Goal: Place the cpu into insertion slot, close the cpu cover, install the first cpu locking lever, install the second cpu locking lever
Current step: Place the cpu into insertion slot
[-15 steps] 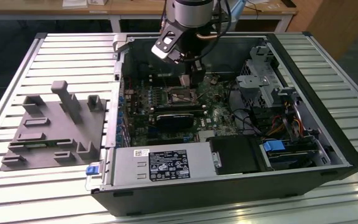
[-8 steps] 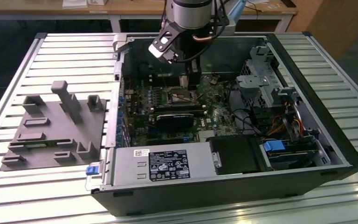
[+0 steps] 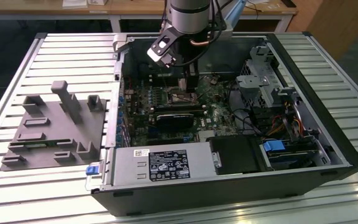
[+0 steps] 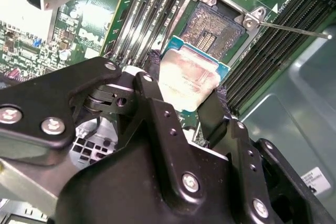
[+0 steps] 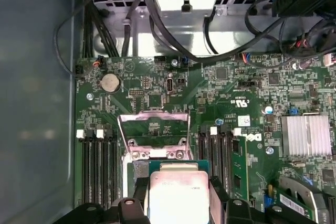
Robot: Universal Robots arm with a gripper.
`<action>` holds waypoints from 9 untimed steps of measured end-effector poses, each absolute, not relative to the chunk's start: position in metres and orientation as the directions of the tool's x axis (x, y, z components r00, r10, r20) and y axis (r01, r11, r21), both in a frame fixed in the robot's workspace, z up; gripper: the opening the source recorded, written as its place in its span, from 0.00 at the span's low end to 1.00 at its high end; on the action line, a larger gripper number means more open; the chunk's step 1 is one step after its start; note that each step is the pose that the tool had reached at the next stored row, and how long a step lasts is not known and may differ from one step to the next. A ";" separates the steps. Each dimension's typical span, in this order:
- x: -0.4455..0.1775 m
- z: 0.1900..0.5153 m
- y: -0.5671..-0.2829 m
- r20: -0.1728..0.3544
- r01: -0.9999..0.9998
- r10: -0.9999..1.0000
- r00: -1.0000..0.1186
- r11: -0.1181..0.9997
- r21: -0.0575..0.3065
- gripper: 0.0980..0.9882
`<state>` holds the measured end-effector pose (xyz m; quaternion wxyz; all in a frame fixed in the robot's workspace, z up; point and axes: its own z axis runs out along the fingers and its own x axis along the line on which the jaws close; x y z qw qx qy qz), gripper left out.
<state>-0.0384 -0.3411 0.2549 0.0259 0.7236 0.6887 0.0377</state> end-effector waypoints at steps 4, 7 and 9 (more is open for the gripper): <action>-0.039 0.249 -0.341 0.019 0.995 0.999 0.046 -0.048 0.091 0.49; -0.039 0.246 -0.341 0.019 0.995 0.999 0.036 -0.038 0.092 0.49; -0.040 0.244 -0.341 0.019 0.995 0.999 0.032 -0.033 0.093 0.49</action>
